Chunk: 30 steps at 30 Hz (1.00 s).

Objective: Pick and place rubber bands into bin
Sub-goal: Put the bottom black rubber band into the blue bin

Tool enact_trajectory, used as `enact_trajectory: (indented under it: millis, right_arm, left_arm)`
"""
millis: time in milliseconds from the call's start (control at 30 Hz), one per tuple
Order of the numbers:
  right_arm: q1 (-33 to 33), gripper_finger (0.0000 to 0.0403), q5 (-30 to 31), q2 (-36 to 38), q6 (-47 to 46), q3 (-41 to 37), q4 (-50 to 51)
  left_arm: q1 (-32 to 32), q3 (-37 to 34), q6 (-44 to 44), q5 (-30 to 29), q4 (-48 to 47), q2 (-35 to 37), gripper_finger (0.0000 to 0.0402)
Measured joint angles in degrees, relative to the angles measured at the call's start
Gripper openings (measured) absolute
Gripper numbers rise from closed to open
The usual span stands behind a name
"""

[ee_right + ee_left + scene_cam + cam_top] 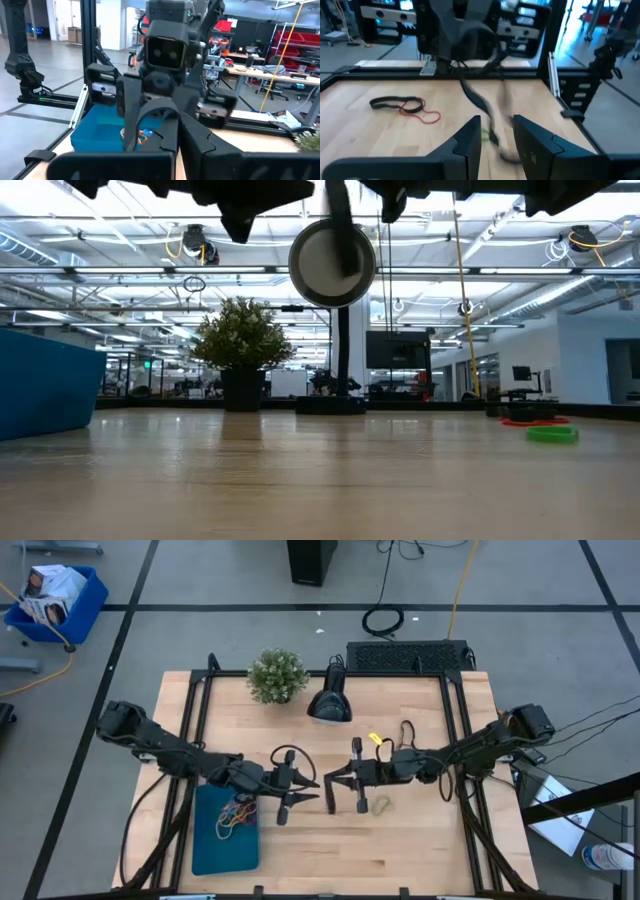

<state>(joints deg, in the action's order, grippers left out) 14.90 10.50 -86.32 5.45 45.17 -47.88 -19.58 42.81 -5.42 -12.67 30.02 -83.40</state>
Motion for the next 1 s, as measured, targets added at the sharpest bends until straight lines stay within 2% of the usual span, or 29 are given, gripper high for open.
enact_trajectory:
  millis: [267,1000]
  right_arm:
    - [-0.11,0.0,0.17,-0.72,0.0,-0.02,-0.74]
    - [-0.33,0.0,0.2,-0.72,0.37,-0.02,-0.28]
  left_arm:
    - [1.21,0.0,-2.74,0.62,4.55,-2.57,0.012]
    - [2.02,0.0,-3.9,1.25,7.41,-2.57,0.012]
